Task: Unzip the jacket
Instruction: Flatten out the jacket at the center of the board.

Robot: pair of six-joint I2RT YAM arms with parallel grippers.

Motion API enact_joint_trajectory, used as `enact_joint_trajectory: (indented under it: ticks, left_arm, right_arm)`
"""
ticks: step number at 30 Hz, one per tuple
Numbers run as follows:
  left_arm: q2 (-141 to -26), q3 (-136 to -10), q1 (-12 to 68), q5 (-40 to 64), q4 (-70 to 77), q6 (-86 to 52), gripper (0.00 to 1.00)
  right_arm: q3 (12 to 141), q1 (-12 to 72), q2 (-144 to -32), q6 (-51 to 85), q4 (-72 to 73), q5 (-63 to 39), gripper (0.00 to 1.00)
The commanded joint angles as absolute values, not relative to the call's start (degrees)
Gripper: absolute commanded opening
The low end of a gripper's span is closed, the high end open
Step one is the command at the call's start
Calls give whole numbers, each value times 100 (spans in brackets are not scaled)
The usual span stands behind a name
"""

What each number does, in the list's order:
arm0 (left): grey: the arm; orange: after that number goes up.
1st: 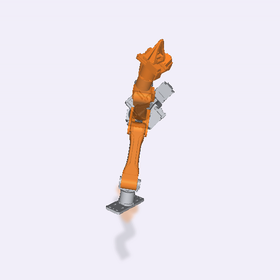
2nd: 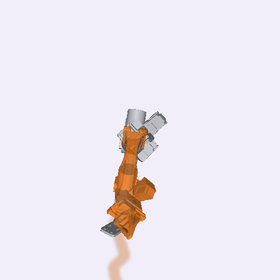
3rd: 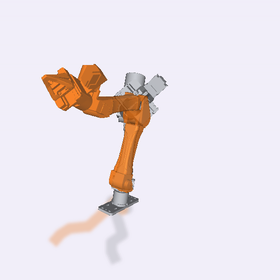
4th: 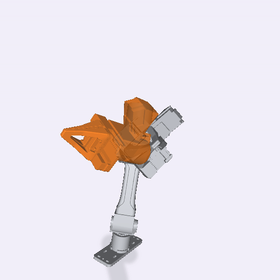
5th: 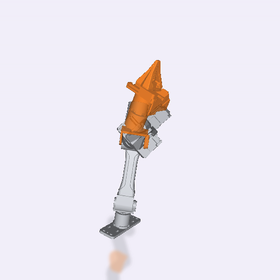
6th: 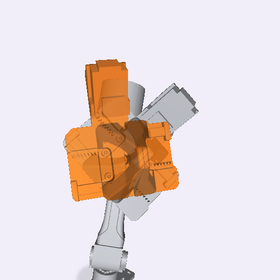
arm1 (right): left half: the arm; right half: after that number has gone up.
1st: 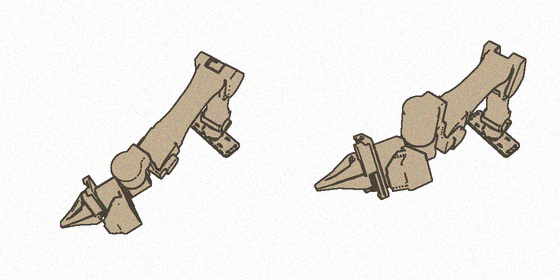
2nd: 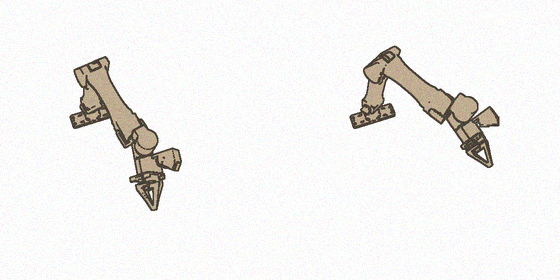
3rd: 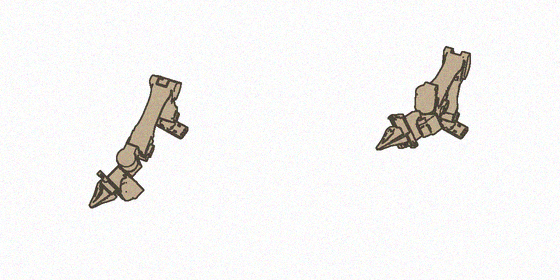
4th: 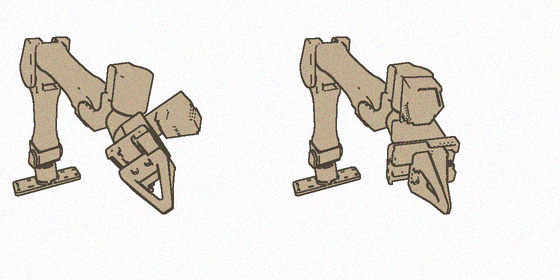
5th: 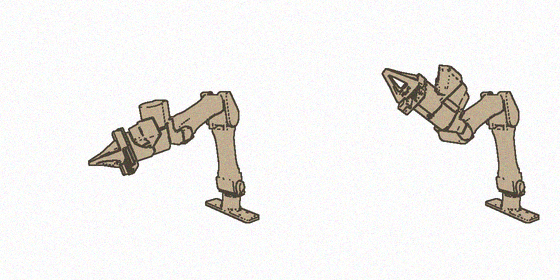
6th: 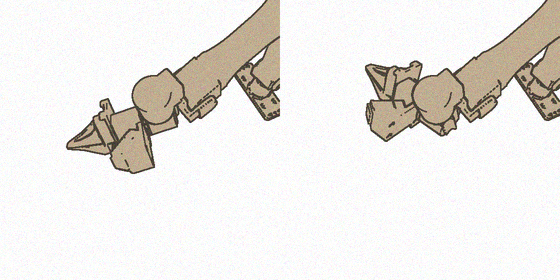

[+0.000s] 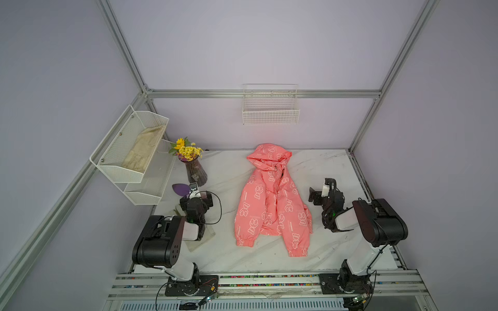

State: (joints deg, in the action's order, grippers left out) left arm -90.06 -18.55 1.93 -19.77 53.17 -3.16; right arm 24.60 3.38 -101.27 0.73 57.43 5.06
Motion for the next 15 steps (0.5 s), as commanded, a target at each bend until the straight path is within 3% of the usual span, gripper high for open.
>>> enact_joint_trajectory:
  ticks: [1, 15]
  left_arm:
    - [-9044, -2125, 162, -2018, 5600, -202, 100]
    - [-9048, -2119, 167, -2016, 5605, -210, 100]
  right_arm:
    - [2545, 360, -10196, -46, 5956, 530, 97]
    - [2652, 331, -10222, 215, 5787, 786, 97]
